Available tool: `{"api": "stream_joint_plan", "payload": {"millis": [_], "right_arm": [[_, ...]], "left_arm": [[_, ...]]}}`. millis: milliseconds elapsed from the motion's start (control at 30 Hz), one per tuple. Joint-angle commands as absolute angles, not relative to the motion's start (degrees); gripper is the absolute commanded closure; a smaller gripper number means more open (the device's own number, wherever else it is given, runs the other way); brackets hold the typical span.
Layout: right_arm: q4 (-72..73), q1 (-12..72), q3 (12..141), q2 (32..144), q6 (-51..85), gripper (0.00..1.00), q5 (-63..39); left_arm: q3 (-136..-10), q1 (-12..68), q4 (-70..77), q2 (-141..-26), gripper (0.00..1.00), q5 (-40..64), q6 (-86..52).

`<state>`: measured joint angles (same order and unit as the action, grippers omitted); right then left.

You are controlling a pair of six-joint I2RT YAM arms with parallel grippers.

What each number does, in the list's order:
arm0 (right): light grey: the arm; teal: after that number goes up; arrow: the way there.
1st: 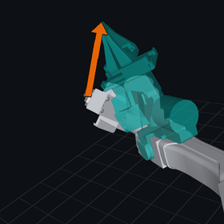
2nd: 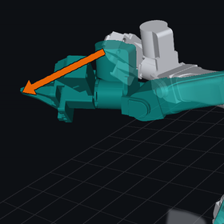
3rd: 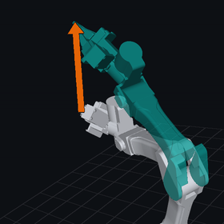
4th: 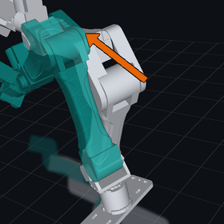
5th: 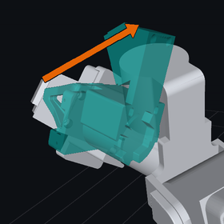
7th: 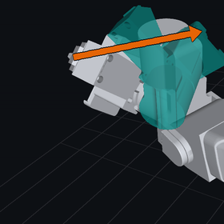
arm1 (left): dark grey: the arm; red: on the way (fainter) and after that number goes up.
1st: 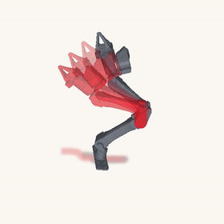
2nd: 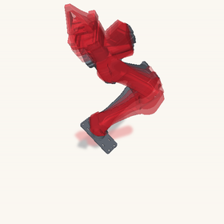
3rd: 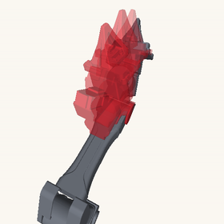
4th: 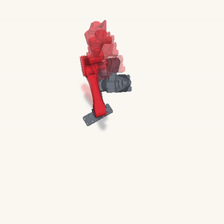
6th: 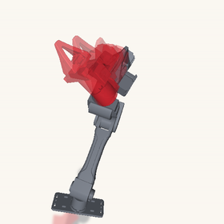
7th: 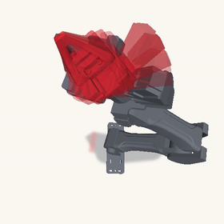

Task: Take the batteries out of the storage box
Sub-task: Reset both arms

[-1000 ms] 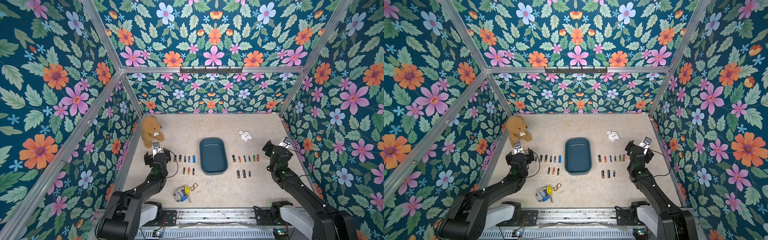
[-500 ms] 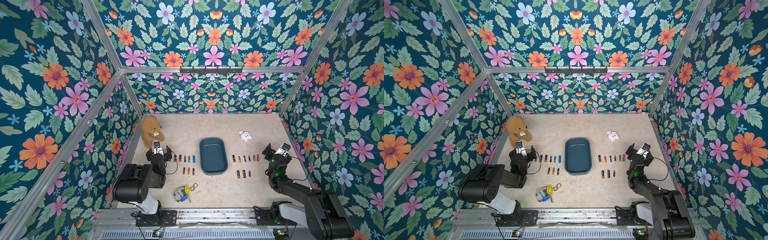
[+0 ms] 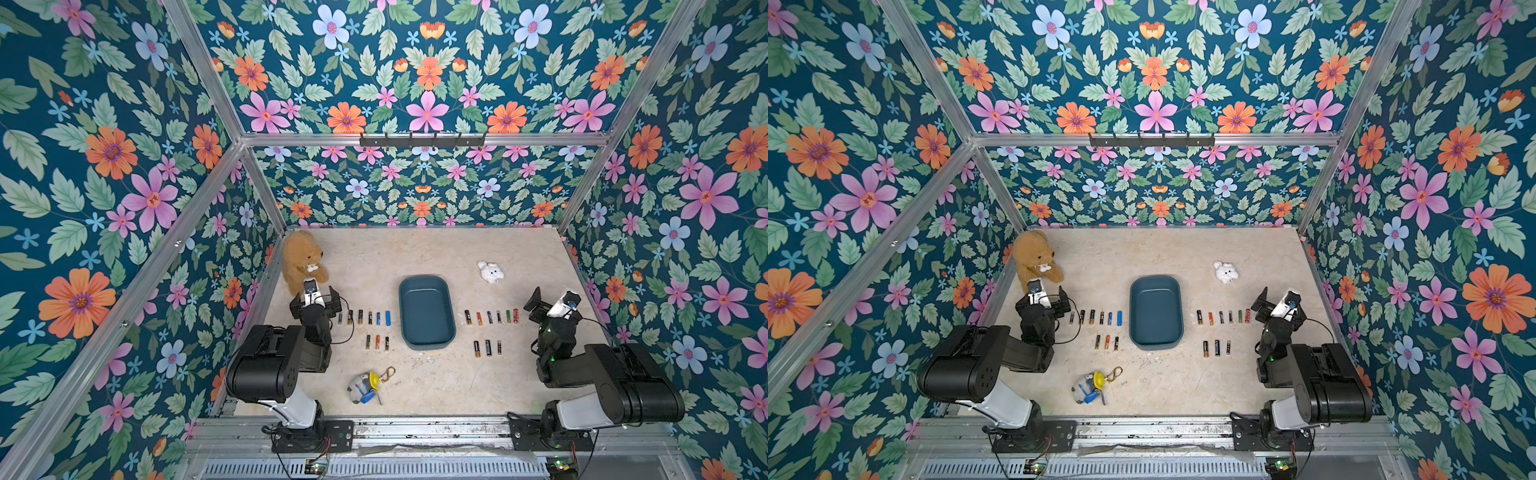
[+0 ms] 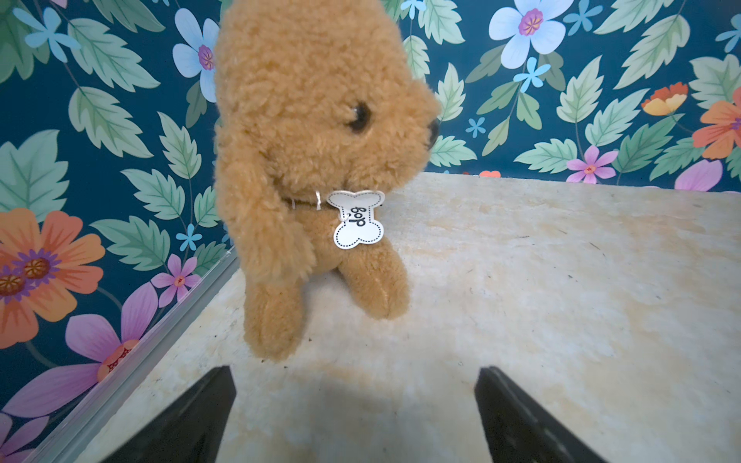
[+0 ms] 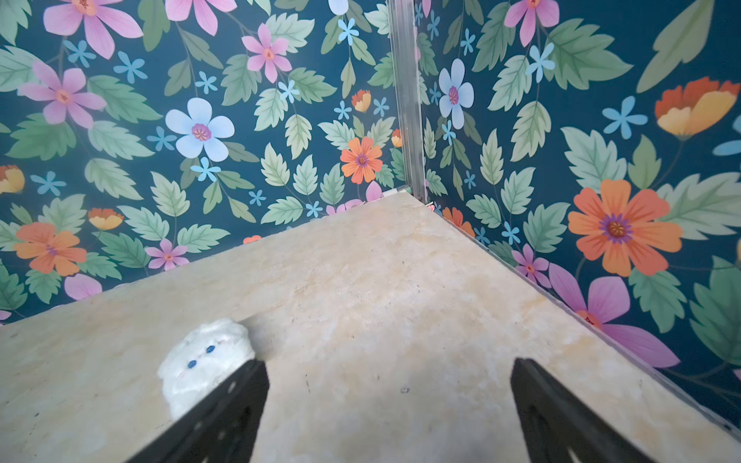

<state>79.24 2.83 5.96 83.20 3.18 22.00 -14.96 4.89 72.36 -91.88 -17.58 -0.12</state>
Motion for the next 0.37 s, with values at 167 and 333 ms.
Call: {"api": "stream_joint_plan", "payload": {"millis": [167, 333], "right_arm": [[79.1, 2.7, 6.9, 83.4, 3.4, 0.01, 20.8], [79.5, 1.8, 6.7, 83.4, 3.3, 0.01, 19.0]], "left_arm": [[-15.1, 4.8, 72.8, -91.9, 0.0, -18.1, -0.6], [-15.1, 4.8, 72.8, -91.8, 0.0, -18.0, -0.7]]}}
